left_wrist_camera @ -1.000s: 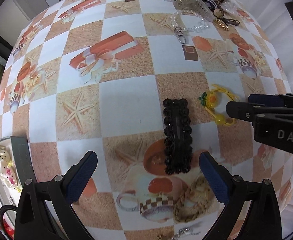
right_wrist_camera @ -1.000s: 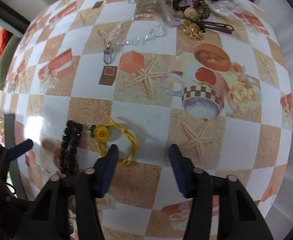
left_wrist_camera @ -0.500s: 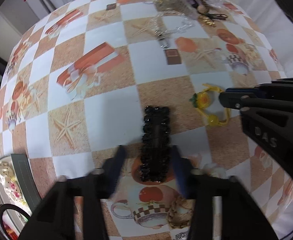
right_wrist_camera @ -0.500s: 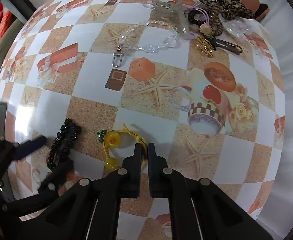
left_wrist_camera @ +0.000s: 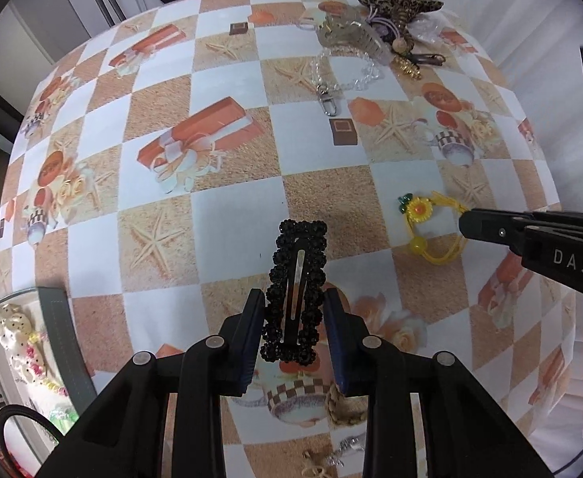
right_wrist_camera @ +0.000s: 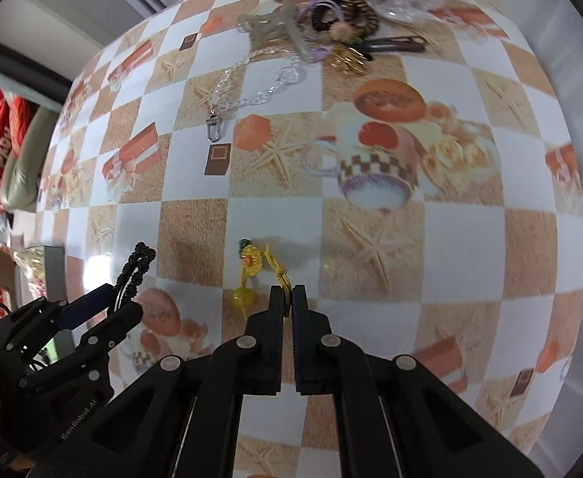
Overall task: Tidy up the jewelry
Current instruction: 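Grasp the black beaded barrette with the left tool while the right tool grasps the yellow flower hair tie, then carry the black barrette and yellow hair tie together over the white tray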
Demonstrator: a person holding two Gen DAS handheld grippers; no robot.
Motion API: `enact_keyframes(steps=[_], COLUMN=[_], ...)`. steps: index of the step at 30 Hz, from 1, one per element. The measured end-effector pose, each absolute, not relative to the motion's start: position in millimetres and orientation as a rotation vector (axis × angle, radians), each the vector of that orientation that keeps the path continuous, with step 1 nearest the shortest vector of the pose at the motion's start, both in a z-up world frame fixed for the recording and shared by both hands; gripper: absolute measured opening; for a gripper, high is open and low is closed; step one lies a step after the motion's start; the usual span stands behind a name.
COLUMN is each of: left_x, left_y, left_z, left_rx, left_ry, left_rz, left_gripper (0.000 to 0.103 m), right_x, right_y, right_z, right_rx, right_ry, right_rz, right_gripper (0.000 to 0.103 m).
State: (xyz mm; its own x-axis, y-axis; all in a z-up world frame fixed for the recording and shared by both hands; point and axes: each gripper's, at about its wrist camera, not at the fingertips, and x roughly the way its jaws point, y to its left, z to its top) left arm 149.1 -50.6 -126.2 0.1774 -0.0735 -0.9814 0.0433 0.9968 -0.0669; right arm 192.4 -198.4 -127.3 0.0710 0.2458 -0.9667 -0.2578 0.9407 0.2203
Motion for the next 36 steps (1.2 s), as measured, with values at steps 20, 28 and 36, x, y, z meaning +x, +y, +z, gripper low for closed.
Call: enact_keyframes(steps=[20,28,36], left_x=[73.2,37.8,3.2], left_y=[-48.4,-23.7,17.6], left_z=[-82.9,-59.8,-44.4], left_rx=[-0.073,-0.113,-0.138], left_ry=[1.357,1.323,1.295], left_rz=[-0.051,0.030,0.095], left_gripper=[0.035,0.035,0.035], right_x=[139.6,121.0,97.6], right_y=[-231.4,-214.4,-175.4], right_z=[-81.8,-60.5,-39.9], right_rx=[0.118,0.124,0.103], right_ry=[1.454,1.430,1.401], right_rz=[0.416,0.499,0.576], right_gripper=[0.004,0.004,0.004])
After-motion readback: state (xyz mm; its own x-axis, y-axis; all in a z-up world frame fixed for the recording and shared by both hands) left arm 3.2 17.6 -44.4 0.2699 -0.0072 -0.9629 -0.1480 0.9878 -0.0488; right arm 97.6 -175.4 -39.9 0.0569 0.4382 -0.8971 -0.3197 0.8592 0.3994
